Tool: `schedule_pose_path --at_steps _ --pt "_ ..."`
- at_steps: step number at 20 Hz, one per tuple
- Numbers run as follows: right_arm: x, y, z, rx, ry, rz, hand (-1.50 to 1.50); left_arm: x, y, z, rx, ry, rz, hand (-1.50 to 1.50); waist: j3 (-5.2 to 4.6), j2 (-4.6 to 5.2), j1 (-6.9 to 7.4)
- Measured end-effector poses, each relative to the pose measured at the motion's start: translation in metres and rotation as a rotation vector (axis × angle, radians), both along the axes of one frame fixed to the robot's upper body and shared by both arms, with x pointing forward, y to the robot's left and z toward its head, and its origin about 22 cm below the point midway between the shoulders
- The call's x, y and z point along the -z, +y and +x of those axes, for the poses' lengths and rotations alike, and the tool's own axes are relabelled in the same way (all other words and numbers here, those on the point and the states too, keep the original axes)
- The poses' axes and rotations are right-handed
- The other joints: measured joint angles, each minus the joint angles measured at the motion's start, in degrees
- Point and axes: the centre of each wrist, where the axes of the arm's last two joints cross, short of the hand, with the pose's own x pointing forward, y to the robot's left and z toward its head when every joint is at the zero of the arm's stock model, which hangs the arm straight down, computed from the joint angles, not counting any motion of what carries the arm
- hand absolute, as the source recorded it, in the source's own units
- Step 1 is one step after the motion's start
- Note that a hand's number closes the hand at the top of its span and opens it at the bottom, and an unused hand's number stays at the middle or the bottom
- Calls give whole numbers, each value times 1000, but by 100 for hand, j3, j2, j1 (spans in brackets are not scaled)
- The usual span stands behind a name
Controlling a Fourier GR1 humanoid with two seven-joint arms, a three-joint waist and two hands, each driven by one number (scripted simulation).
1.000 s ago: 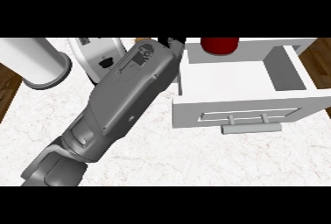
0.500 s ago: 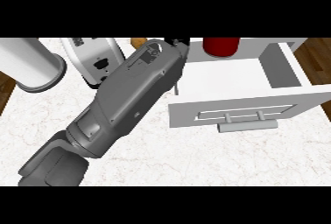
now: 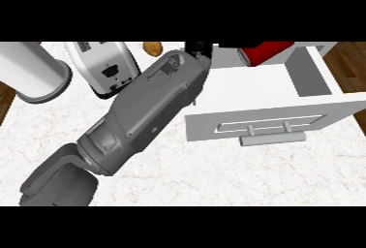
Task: Pick up the can, place it into the drawer and close the drawer
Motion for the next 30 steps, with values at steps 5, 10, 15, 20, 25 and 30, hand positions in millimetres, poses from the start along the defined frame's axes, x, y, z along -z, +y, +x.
schedule_pose_path --at_steps 5,10,15,20,25,30 --pt "-3 2 5 -8 -5 0 -150 7 1 1 -41 9 5 -150 1 20 -33" --pt "-3 4 6 -11 -6 -5 -150 13 2 1 -70 10 12 -150 1 24 -61" --pt "-5 3 7 -10 -11 -4 -150 15 1 0 -89 1 -1 -150 0 26 -60" --pt "-19 1 9 -10 -88 -148 -150 16 1 -2 -86 -13 -30 -150 0 33 -63" --pt "-32 7 19 -52 -168 -289 -150 14 0 -1 -74 -51 -59 -150 -2 40 4" --pt "-43 23 29 -68 -220 -422 -150 6 -4 -3 -65 -89 -74 -150 -5 17 131"
